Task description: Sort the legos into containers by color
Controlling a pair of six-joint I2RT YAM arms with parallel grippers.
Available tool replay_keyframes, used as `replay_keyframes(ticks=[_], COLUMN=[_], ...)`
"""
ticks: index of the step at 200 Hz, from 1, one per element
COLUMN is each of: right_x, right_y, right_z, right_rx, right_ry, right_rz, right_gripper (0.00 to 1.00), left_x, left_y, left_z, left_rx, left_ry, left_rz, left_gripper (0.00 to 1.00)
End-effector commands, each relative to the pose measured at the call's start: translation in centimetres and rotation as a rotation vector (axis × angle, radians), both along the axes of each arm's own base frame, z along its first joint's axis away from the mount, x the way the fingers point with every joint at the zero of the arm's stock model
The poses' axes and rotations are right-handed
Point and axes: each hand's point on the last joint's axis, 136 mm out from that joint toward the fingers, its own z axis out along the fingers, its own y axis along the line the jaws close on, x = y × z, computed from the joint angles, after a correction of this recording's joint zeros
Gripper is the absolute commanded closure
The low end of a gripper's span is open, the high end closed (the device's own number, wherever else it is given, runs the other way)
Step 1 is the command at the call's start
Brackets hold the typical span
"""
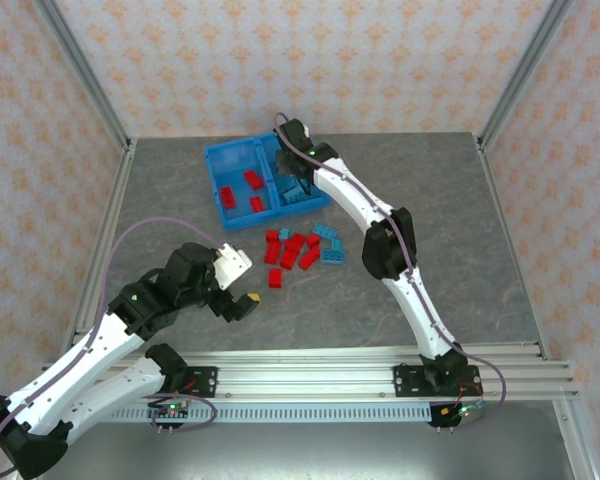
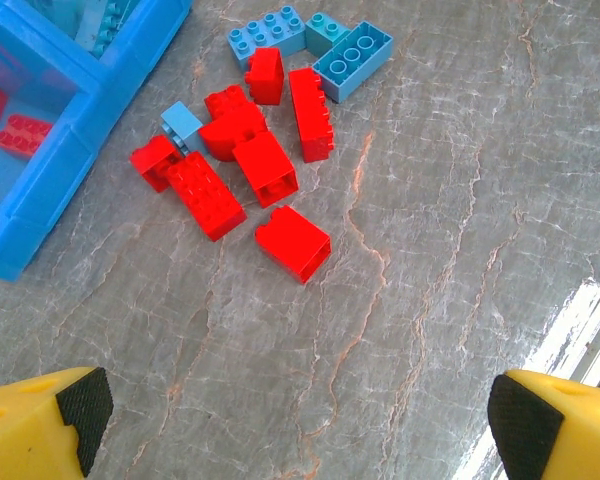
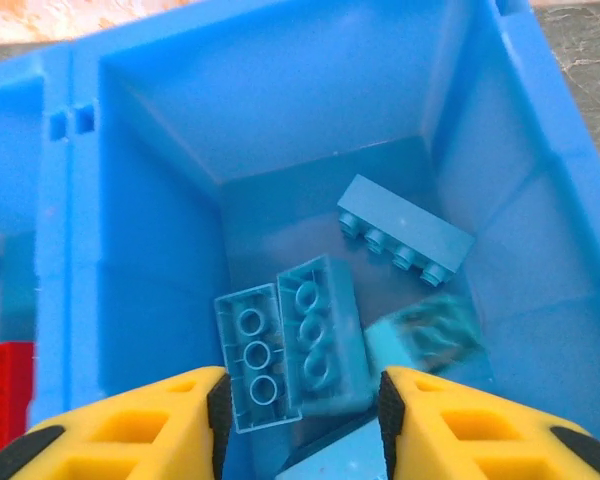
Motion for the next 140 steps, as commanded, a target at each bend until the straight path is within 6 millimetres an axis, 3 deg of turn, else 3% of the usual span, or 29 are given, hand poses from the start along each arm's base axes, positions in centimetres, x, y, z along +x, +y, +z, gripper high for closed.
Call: replay_keyframes(ticks=[1, 36, 45, 68, 86, 107, 123, 140], right_x=[-1.4, -4.4, -5.8, -10.0, -13.9, -18.4, -21.4, -24.4], right_y=[-0.6, -2.3, -3.1, -5.5, -8.1, -11.3, -13.6, -15.6], right_z=[4.3, 7.5, 9.1, 10.9, 10.8, 9.0, 7.6, 6.7], right_rx=[0.02, 0.014, 0.022, 0.056, 0.091, 0.135, 0.158, 0.178], right_ry=[-0.021, -0.022, -0.038, -0.062, -0.062, -0.035, 0.005, 0.054], right_rz=[0.015, 0.051, 0.059, 0.076, 0.066, 0.016, -0.037, -0.081], right_gripper=[0.54, 0.51, 0.51, 0.51, 0.5, 0.46, 0.3, 0.17], left_x=[0.1, 0.1, 0.2, 0.8, 1.8, 3.3, 4.6, 5.2], left_y=[0.3, 0.5, 0.6, 0.8, 0.7, 0.3, -0.1, -0.7], left_z=[0.0, 0.1, 0.2, 0.5, 1.1, 2.5, 2.2, 0.4], left_rx=[0.018, 0.013, 0.012, -0.006, -0.082, -0.251, -0.422, -0.503], left_ry=[-0.011, -0.016, -0.023, -0.045, -0.048, -0.009, 0.1, 0.252], left_rz=[0.003, 0.012, 0.02, 0.062, 0.154, 0.315, 0.504, 0.668], left_gripper=[0.0, 0.0, 0.0, 0.0, 0.0, 0.0, 0.0, 0.0])
